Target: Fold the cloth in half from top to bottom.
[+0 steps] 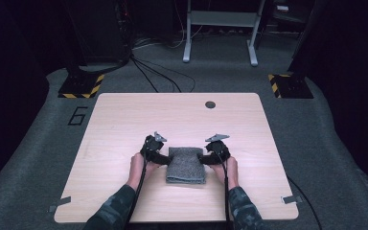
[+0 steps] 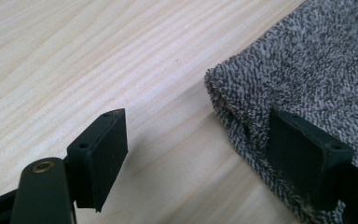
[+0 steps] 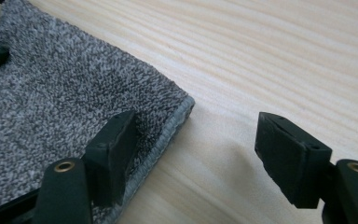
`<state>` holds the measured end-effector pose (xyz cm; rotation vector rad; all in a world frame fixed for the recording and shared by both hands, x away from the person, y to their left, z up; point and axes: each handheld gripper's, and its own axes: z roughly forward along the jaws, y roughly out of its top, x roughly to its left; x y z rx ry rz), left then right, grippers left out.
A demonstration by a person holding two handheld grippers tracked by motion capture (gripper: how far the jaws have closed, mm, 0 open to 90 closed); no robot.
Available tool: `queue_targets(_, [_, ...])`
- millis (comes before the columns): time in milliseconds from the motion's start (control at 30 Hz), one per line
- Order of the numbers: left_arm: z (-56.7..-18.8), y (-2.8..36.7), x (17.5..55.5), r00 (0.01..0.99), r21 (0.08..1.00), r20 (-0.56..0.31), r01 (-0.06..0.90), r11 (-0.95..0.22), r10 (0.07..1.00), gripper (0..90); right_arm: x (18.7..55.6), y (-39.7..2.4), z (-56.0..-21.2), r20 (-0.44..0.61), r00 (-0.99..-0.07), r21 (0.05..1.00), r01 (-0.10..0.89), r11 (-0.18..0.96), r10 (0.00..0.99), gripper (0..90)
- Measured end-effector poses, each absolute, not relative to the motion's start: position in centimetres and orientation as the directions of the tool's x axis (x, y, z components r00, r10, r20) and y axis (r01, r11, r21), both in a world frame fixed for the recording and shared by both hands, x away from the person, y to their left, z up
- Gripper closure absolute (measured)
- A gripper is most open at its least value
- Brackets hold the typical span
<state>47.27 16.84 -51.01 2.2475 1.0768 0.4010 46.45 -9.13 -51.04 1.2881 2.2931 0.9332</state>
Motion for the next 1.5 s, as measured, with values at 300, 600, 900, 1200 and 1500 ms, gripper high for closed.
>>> queue_targets(300, [-50.2, 18.4, 46.6, 0.603, 0.673, -0.017, 0.596, -0.437, 0.797, 16.0, 46.3, -9.9, -50.6, 0.038, -0.521, 0.707, 0.617, 0.345, 0.853, 25.7])
queue_targets(600, [-48.9, 23.4, 43.9, 0.554, 0.709, 0.006, 0.585, -0.394, 0.833, 14.7, 44.0, -14.2, -48.8, 0.037, -0.471, 0.743, 0.603, 0.291, 0.881, 20.1])
queue_targets(900, [-50.3, 28.9, 41.3, 0.458, 0.704, -0.001, 0.632, -0.325, 0.889, 12.7, 41.3, -19.9, -49.9, -0.007, -0.363, 0.737, 0.628, 0.25, 0.932, 16.6])
queue_targets(1200, [-52.0, 31.9, 39.7, 0.388, 0.694, -0.027, 0.671, -0.262, 0.921, 10.4, 39.5, -23.9, -51.7, -0.023, -0.28, 0.733, 0.648, 0.207, 0.96, 14.3])
queue_targets(1500, [-53.0, 32.2, 38.7, 0.363, 0.739, 0.005, 0.627, -0.248, 0.932, 9.5, 39.0, -25.0, -52.8, 0.001, -0.254, 0.74, 0.651, 0.17, 0.967, 12.4])
